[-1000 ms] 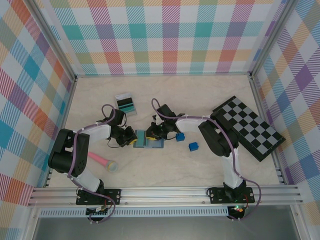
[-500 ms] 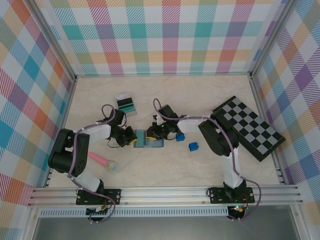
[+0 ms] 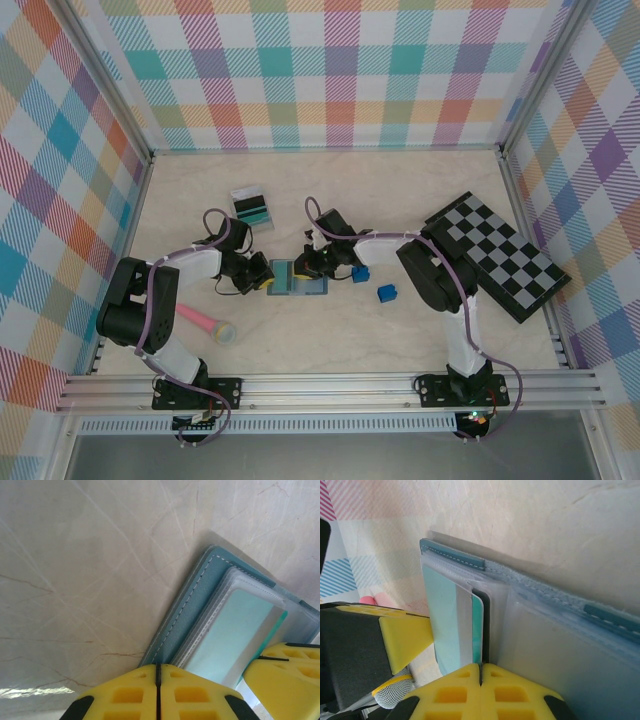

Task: Take the credit cards out of the card holder

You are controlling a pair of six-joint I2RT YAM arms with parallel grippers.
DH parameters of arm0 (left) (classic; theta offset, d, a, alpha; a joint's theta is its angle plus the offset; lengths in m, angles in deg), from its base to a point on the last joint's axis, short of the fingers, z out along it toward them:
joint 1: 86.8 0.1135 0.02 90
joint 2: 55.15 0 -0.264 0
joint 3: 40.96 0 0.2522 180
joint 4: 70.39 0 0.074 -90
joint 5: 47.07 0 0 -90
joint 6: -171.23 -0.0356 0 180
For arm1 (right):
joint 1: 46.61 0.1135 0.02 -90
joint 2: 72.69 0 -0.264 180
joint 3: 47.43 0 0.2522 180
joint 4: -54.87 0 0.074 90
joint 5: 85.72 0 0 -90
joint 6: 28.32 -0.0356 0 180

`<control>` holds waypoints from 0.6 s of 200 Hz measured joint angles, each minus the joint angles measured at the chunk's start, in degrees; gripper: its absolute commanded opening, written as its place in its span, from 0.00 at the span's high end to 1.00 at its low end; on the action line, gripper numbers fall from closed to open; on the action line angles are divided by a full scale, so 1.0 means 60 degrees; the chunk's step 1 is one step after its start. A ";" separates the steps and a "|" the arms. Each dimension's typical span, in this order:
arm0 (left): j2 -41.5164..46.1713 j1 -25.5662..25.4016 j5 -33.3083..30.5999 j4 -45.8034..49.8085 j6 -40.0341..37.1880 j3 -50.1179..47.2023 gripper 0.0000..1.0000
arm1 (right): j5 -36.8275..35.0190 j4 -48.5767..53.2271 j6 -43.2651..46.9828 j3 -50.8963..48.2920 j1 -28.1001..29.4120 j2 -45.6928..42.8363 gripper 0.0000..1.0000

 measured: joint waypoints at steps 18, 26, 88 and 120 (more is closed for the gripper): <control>0.0000 0.0000 -0.0047 0.0011 0.0015 0.0000 0.81 | -0.0098 0.0106 0.0146 0.0007 0.0011 -0.0029 0.99; 0.0000 -0.0004 -0.0066 0.0007 0.0036 0.0004 0.79 | -0.0178 0.0244 0.0240 0.0022 0.0015 -0.0069 0.99; 0.0022 -0.0062 -0.0073 0.0051 -0.0011 0.0113 0.76 | -0.0357 0.1486 0.0601 0.0040 -0.0022 -0.0448 0.99; 0.0244 -0.0076 -0.0149 0.0415 -0.0080 0.0131 0.76 | -0.0433 0.1800 0.0703 0.0040 -0.0051 -0.0459 0.99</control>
